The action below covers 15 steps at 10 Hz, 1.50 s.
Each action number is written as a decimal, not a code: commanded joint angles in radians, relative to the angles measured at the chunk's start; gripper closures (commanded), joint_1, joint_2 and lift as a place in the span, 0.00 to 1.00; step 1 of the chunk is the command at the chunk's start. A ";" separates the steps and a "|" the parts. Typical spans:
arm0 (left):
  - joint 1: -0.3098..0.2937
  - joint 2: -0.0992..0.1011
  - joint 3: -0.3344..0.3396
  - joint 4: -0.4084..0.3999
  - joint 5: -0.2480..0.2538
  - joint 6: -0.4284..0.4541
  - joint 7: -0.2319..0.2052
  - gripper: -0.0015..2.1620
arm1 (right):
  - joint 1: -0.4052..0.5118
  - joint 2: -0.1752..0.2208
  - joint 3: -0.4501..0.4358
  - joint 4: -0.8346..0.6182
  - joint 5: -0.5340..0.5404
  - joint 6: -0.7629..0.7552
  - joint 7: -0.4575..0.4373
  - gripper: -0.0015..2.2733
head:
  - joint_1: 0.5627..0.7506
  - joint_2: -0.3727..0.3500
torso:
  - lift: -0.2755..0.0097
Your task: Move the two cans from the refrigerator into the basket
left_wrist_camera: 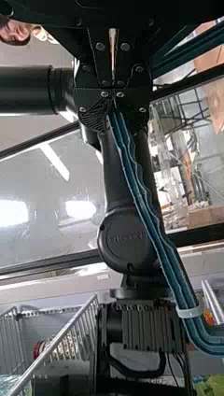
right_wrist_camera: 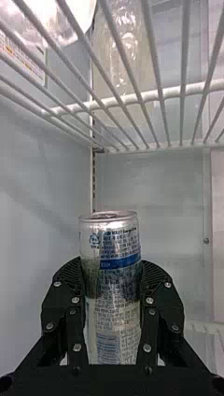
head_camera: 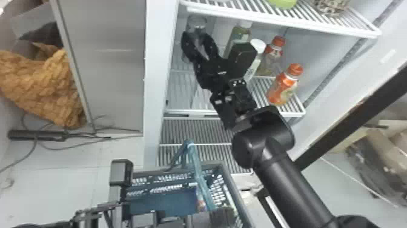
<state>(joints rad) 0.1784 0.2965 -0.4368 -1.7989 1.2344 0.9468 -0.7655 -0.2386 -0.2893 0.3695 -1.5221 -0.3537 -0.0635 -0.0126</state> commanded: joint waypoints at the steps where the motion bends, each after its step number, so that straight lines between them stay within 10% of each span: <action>1: 0.003 0.000 0.002 0.001 0.000 -0.002 0.000 0.55 | 0.054 -0.011 -0.023 -0.087 0.001 0.034 0.000 0.39 | 0.70 0.12 | 0.00; 15: 0.015 -0.005 0.010 -0.001 -0.002 -0.004 -0.005 0.55 | 0.577 -0.013 -0.266 -0.695 -0.047 0.181 0.033 0.39 | 0.70 0.03 | 0.00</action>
<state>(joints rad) 0.1940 0.2914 -0.4267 -1.7999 1.2319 0.9424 -0.7701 0.3215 -0.3008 0.1112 -2.1945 -0.3992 0.1160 0.0194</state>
